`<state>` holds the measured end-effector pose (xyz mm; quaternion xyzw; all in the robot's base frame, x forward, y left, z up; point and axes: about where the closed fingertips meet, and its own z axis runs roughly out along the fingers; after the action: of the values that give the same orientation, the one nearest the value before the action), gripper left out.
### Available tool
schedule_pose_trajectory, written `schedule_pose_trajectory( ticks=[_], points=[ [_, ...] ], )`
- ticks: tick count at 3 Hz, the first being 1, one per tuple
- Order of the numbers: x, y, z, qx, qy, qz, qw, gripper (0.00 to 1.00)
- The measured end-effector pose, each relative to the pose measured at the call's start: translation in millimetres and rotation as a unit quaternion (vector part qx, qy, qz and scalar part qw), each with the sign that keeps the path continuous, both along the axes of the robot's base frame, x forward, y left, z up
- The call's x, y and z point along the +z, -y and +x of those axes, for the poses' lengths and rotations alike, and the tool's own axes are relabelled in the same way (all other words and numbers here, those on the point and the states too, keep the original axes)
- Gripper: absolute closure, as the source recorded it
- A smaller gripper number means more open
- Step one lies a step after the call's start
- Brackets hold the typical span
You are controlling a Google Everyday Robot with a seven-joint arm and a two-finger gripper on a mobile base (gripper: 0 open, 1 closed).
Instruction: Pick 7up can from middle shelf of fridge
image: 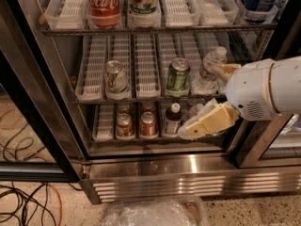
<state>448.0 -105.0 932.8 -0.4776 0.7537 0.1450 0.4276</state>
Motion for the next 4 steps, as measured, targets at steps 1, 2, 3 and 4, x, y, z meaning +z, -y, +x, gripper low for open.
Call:
schedule_pose_trajectory(
  ticks=[1,2,3,4],
  points=[
    [-9,-6,3,0.004,0.007,0.017,0.9998,0.0],
    [-20,-13,7,0.0,0.02,0.04,0.999,0.0],
    [-32,-20,10,-0.008,0.041,0.067,0.9969,0.0],
    [-42,-29,11,-0.02,0.066,0.095,0.9931,0.0]
  ],
)
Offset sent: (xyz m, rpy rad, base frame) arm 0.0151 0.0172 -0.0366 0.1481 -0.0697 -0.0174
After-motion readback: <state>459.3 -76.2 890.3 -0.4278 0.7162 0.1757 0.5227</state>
